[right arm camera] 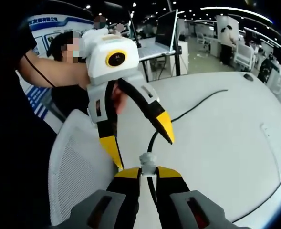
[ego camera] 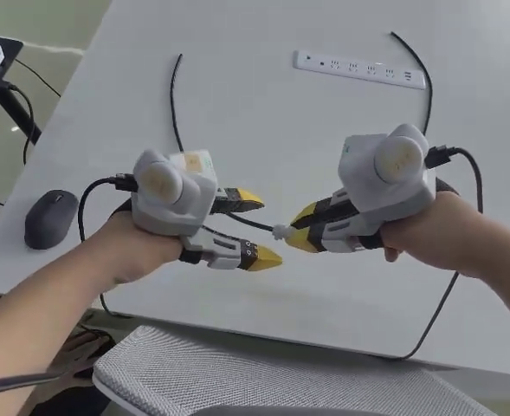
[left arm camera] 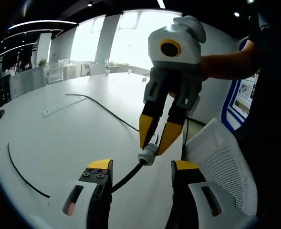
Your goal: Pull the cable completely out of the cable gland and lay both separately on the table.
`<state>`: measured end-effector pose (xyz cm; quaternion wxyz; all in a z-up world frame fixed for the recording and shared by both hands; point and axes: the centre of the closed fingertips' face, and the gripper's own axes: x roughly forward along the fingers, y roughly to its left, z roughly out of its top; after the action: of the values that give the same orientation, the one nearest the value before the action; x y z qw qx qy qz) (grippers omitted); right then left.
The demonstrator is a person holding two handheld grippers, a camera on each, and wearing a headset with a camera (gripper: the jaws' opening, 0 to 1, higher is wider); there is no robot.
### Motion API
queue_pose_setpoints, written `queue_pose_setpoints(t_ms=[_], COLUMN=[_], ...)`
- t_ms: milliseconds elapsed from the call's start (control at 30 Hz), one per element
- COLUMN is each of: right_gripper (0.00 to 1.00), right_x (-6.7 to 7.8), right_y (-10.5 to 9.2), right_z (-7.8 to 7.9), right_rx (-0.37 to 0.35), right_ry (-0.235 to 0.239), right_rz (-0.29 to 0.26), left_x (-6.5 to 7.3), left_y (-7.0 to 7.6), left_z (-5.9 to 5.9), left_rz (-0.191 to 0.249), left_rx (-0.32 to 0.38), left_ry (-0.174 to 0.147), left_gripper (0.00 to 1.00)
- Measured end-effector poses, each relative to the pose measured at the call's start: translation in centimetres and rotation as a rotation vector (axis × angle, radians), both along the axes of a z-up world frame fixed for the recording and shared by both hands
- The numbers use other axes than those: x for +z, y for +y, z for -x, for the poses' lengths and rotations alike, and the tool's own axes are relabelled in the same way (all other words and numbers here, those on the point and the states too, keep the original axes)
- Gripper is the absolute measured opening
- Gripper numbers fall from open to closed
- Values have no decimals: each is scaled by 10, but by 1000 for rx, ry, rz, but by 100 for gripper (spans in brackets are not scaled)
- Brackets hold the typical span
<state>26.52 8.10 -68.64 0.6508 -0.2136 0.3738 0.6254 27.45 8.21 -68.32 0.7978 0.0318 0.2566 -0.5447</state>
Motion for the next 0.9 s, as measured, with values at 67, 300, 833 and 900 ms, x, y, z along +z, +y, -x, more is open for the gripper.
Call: queue_pose_setpoints(t_ms=[67, 300, 833, 900], right_gripper=[6, 6, 6, 6], right_x=[3, 19, 33, 35], right_y=[0, -1, -9, -10], right_z=[2, 3, 10, 11], right_rx=[15, 38, 96, 101], right_ry=[-5, -4, 67, 79], right_rz=[0, -29, -80, -91], left_x=[4, 13, 34, 36], left_y=[-1, -3, -14, -15], left_z=[1, 3, 14, 14], left_rz=[19, 71, 146, 151], left_rx=[-24, -49, -131, -134], left_ry=[-2, 3, -34, -36], left_gripper=[42, 35, 20, 20])
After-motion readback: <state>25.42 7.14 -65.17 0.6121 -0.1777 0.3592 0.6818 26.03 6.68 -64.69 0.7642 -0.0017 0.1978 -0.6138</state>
